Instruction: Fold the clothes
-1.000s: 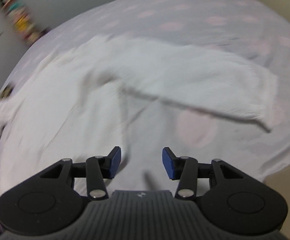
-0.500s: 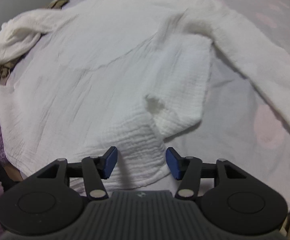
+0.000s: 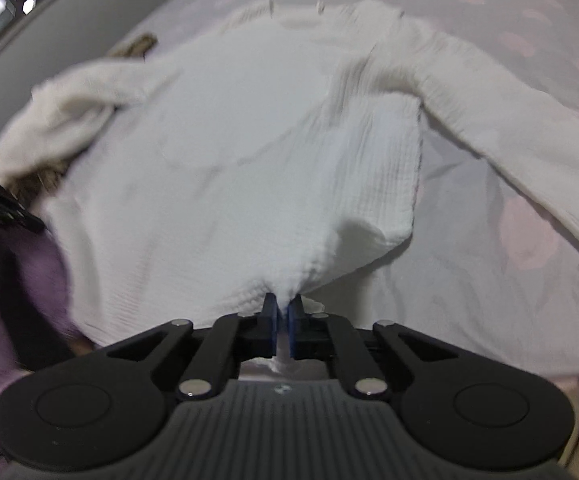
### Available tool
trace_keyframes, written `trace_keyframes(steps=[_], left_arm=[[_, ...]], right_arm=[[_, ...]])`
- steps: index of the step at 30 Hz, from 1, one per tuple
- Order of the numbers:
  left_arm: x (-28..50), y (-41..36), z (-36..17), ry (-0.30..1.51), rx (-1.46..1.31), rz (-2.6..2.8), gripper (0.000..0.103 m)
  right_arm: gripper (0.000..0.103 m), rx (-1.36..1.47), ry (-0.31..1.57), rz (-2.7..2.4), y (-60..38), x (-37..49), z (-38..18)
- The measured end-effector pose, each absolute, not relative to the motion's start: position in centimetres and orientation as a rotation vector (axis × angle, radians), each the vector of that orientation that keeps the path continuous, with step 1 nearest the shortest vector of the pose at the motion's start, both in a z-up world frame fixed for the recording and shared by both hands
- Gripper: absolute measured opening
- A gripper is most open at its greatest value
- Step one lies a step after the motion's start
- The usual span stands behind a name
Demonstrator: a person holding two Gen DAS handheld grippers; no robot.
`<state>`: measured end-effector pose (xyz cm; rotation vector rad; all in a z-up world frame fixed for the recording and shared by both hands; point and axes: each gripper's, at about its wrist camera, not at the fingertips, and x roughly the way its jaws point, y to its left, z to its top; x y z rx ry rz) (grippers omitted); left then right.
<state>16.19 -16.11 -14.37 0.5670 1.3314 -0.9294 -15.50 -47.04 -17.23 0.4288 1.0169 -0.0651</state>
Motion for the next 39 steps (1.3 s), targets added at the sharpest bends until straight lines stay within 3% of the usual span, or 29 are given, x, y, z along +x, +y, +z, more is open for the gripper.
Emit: trace_keyframes(steps=[7, 10, 17, 20, 21, 23, 26, 36, 39], left_arm=[[16.7, -13.8, -4.5, 1.125, 0.384, -0.991, 0.0], [16.2, -13.6, -2.8, 1.088, 0.42, -0.984, 0.0], [16.4, -14.0, -3.8, 1.074, 0.47, -0.931, 0.0], [17.6, -14.5, -4.1, 1.056, 0.477, -0.908, 0.003], [18.3, -14.7, -4.1, 1.045, 0.477, -0.901, 0.004], [19.5, -15.2, -4.0, 1.024, 0.477, -0.887, 0.006], [21.6, -16.3, -4.0, 0.985, 0.471, -0.864, 0.015], [32.0, -27.7, -8.1, 0.831, 0.43, -0.769, 0.027], [35.2, -31.4, -10.2, 0.832, 0.417, -0.769, 0.037]], right_arm=[[0.005, 0.512, 0.858, -0.12, -47.3, -19.5, -8.1], [0.005, 0.493, 0.857, -0.134, -46.8, -20.3, -5.8], [0.007, 0.476, 1.071, -0.174, -46.1, -19.4, -11.7], [0.018, 0.51, 1.089, -0.183, -46.5, -19.1, -13.6], [0.028, 0.515, 1.086, -0.192, -46.9, -19.0, -13.7], [0.035, 0.518, 1.077, -0.217, -48.1, -18.4, -13.7], [0.035, 0.513, 1.053, -0.247, -50.7, -16.8, -13.5], [0.039, 0.439, 0.912, -0.366, -61.5, -4.7, -15.3], [0.042, 0.426, 0.894, -0.385, -64.3, 0.0, -16.9]])
